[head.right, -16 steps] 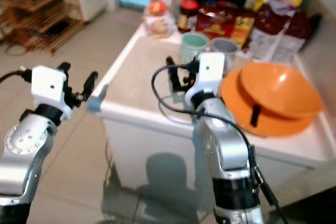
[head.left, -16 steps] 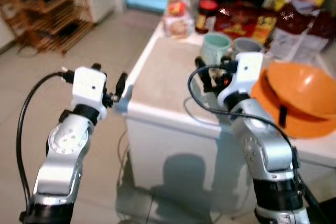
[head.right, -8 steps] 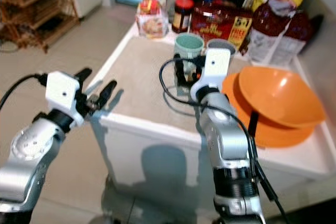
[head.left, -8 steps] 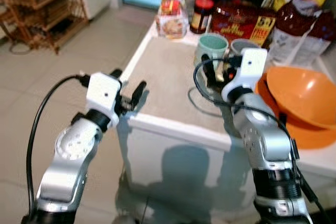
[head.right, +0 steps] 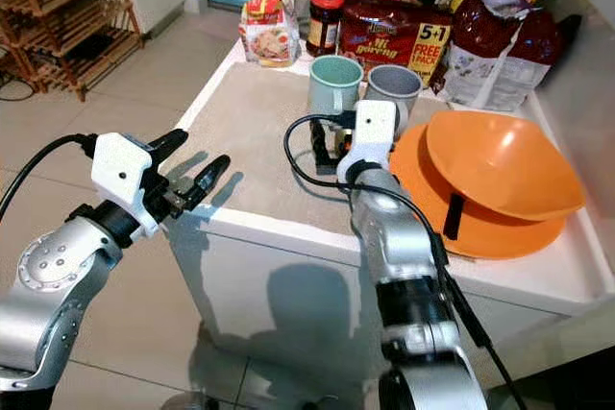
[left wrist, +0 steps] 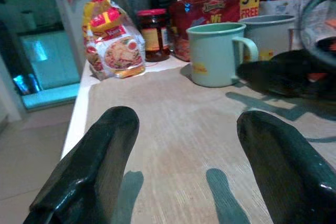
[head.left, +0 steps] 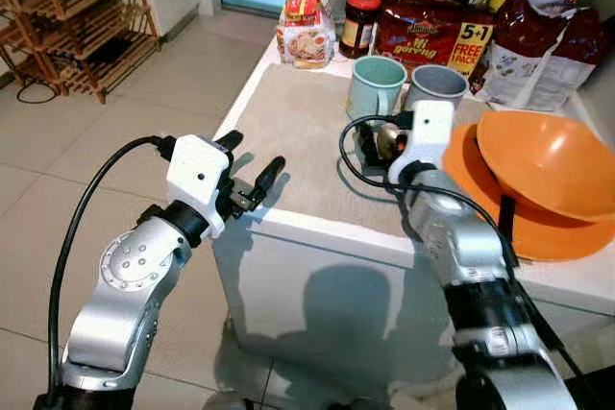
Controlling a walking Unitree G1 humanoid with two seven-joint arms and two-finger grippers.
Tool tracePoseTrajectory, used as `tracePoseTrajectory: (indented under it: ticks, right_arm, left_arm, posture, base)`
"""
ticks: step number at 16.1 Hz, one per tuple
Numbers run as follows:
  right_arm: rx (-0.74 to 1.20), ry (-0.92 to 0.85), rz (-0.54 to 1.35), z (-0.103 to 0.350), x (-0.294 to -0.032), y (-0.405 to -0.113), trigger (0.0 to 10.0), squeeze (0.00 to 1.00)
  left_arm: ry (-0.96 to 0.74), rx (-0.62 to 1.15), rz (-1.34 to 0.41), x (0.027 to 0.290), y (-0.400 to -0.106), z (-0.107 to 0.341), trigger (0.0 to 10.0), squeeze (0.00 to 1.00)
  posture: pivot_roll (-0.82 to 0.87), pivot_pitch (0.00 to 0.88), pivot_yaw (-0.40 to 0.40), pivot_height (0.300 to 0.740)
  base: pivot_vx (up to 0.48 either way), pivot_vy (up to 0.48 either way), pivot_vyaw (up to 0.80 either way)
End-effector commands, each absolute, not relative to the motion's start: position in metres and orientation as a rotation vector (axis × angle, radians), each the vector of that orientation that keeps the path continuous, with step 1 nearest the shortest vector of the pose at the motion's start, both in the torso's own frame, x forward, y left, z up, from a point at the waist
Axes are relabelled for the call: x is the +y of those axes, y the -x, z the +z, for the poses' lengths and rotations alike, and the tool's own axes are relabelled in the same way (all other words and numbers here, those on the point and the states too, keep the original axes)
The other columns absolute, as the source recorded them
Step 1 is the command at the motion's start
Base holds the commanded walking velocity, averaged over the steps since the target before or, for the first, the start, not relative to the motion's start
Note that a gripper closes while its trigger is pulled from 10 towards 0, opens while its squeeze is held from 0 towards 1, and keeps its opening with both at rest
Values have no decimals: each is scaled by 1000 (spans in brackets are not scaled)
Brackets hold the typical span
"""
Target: Setting the table
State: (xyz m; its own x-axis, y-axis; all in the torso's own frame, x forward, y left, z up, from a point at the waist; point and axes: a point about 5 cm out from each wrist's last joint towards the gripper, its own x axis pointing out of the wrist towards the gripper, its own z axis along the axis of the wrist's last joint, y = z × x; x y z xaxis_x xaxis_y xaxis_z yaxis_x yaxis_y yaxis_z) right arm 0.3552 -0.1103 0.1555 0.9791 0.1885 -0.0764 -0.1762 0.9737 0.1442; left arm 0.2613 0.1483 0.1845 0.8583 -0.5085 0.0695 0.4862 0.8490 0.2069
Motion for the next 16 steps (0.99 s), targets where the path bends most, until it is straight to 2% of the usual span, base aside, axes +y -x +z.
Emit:
tracePoseTrajectory:
  ticks: [1, 6, 7, 8, 12, 16]
  right_arm:
    - [66, -135, 187, 161, -110, -361, 10000, 0]
    - [42, -98, 181, 167, -105, -378, 10000, 0]
    - [44, -90, 176, 167, -105, -380, 9098, 0]
    - [48, -87, 169, 166, -106, -382, 0, 0]
    - [57, -102, 173, 163, -107, -384, 0, 0]
    - [48, -100, 185, 162, -107, -385, 0, 0]
  left_arm:
    - [-189, -128, -560, 145, -258, 188, 10000, 0]
    - [-186, -124, -575, 144, -256, 189, 10000, 0]
    - [-183, -121, -581, 144, -256, 189, 10000, 0]
    - [-170, -113, -605, 142, -254, 189, 10000, 0]
    - [-121, -89, -700, 135, -246, 189, 10000, 0]
    - [-122, -78, -723, 134, -245, 188, 10000, 0]
  posture:
    - [127, 74, -68, 740]
    - [133, 72, -74, 740]
    - [134, 72, -74, 740]
    - [134, 73, -75, 740]
    - [134, 72, -75, 740]
    - [135, 57, -75, 740]
  base:
    - [0, 0, 0]
    - [0, 0, 0]
    - [0, 0, 0]
    - [0, 0, 0]
    - [0, 0, 0]
    - [0, 0, 0]
